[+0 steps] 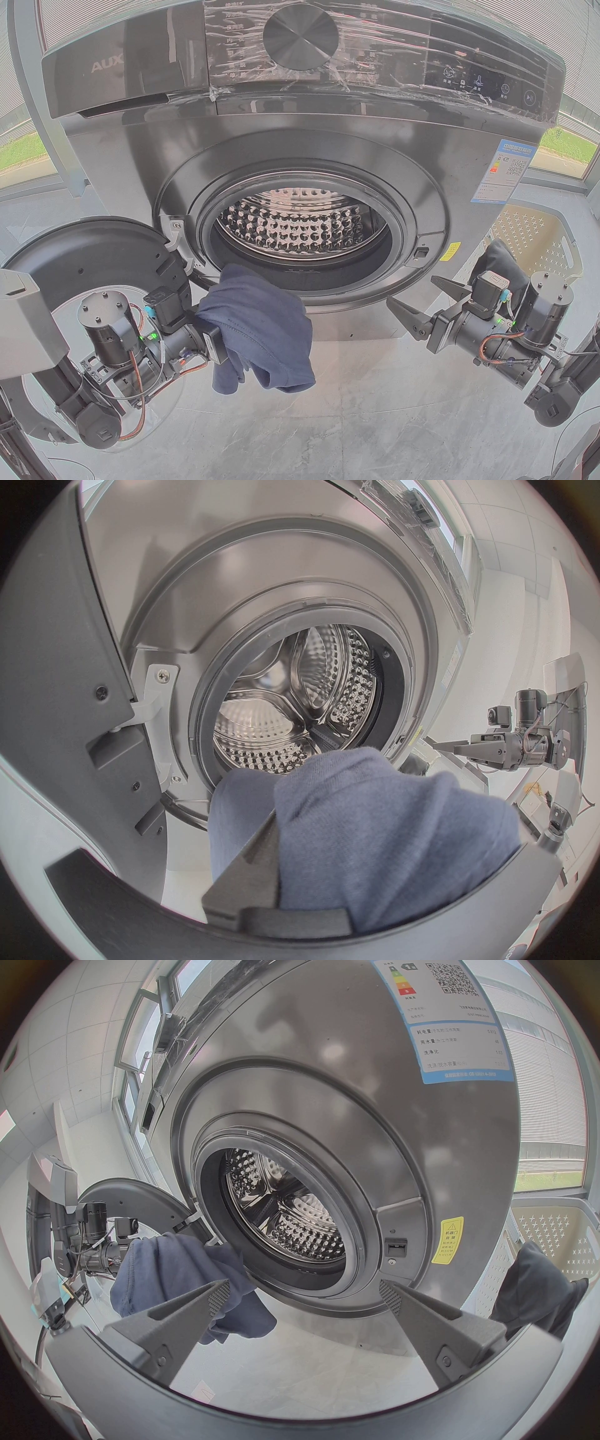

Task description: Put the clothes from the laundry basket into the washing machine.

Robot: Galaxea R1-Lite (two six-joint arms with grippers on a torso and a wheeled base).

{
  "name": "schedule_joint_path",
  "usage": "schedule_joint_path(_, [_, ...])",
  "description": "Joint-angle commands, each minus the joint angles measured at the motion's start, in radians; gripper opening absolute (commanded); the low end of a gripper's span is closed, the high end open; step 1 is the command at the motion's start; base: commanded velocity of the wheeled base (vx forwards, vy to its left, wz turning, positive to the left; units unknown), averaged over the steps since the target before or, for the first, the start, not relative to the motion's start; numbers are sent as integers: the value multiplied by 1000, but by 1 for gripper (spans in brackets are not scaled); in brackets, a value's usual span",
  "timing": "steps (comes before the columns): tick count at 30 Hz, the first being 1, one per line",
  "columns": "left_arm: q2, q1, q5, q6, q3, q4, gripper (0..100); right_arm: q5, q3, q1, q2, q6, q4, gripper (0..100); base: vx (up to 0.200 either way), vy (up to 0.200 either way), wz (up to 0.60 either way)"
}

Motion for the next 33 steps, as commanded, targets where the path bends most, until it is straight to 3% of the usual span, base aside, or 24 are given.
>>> schedule_joint_path(1, [-1, 0, 1, -1, 0, -6, 0, 0, 0, 1, 1, 5, -1, 100, 0, -200, 0])
schedule_joint_path(21, [13, -17, 4, 5, 19, -4, 0, -1, 0, 3, 3, 5, -1, 100, 0, -20, 0])
schedule_joint_path(30, [24, -51, 4, 5, -1, -4, 0, -3, 0, 18, 1, 8, -1, 100, 200, 0, 0])
schedule_joint_path(33, [27, -51, 4, 4, -17, -4, 0, -5, 0, 26, 1, 10, -1, 100, 0, 0, 0])
